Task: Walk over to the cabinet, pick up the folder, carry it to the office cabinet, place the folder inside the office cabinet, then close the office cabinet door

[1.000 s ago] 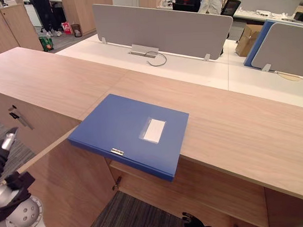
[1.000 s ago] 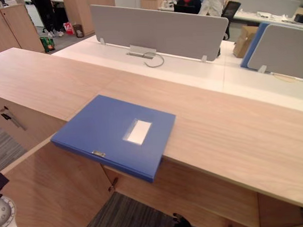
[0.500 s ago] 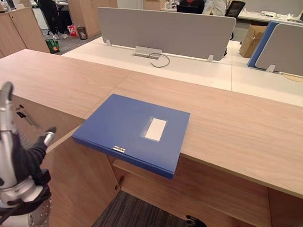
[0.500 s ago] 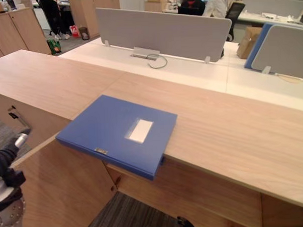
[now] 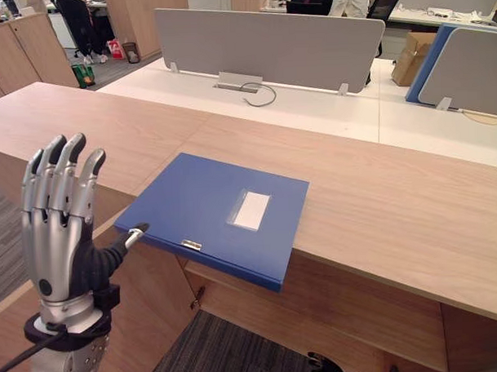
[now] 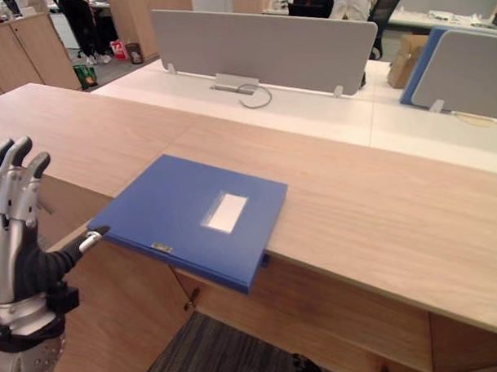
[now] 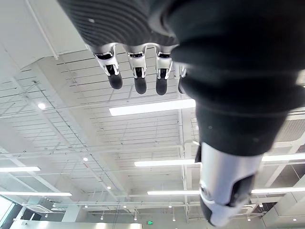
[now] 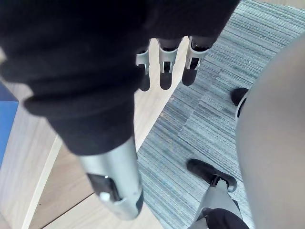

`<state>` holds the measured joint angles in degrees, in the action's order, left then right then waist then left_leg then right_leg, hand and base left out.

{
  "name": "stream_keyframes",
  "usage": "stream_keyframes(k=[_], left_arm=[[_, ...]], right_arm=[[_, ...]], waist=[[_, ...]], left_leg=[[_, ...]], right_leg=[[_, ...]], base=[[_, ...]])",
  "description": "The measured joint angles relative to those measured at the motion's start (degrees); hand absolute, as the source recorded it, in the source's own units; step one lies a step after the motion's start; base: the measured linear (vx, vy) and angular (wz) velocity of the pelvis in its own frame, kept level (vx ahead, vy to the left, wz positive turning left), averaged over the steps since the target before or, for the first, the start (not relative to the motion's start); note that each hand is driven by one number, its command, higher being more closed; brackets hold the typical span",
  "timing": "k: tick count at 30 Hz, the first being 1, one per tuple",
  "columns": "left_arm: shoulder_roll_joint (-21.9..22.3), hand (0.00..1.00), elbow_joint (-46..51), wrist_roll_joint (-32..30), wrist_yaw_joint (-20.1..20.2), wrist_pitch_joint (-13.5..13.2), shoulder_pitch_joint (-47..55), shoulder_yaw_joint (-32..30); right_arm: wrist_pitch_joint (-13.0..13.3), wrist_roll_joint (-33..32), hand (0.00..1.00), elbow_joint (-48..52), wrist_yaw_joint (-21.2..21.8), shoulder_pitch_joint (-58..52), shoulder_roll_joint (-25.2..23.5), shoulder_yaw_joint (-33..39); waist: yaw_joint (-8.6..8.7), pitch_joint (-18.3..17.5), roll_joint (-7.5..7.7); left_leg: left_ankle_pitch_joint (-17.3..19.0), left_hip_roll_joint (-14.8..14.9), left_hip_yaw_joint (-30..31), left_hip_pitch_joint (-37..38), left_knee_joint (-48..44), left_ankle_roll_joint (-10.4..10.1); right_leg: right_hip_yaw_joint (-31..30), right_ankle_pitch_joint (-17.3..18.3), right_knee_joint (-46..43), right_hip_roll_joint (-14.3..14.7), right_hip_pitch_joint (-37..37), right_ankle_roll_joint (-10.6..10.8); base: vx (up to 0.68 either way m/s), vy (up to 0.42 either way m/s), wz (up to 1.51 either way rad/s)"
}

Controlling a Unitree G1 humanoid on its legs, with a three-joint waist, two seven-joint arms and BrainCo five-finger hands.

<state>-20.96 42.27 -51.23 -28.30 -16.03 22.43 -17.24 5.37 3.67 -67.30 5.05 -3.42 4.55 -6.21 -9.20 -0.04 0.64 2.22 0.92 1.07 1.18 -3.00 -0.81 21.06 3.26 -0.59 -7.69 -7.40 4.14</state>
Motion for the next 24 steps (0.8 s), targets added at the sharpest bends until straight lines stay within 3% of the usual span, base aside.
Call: stream_keyframes(k=[6,14,24], left_arm=[[0.0,0.00,0.0,0.0,-0.1,0.4,0.4,-2.3],[-2.0,0.00,-0.2,-0.1,0.1,-1.5,3.2,-2.2],[-4.6,0.00,-5.4,-1.0,1.1,-2.0,3.3,0.7]], right_arm=[[0.0,0.0,0.00,-0.4,0.0,0.0,0.1,0.5],[0.0,0.2,0.00,-1.0,0.0,0.5,0.4,0.5],[0.0,1.1,0.00,-1.0,0.0,0.7,0.4,0.4]], waist=[[-0.06,0.0,-0.16],[-0.09,0.0,-0.71],[0.06,0.0,-0.75]], left_leg=[[0.0,0.3,-0.3,0.0,0.0,0.0],[0.0,0.3,-0.3,-0.1,0.0,0.0],[0.0,0.3,-0.3,-0.1,0.0,0.0]], right_leg=[[-0.5,0.0,-0.1,0.3,0.0,0.0],[-0.5,0.0,-0.2,0.3,0.0,0.0],[-0.5,0.0,-0.2,0.3,0.1,0.0]], base=[[0.00,0.003,-0.04],[-0.01,0.005,0.00],[0.00,0.000,0.00]])
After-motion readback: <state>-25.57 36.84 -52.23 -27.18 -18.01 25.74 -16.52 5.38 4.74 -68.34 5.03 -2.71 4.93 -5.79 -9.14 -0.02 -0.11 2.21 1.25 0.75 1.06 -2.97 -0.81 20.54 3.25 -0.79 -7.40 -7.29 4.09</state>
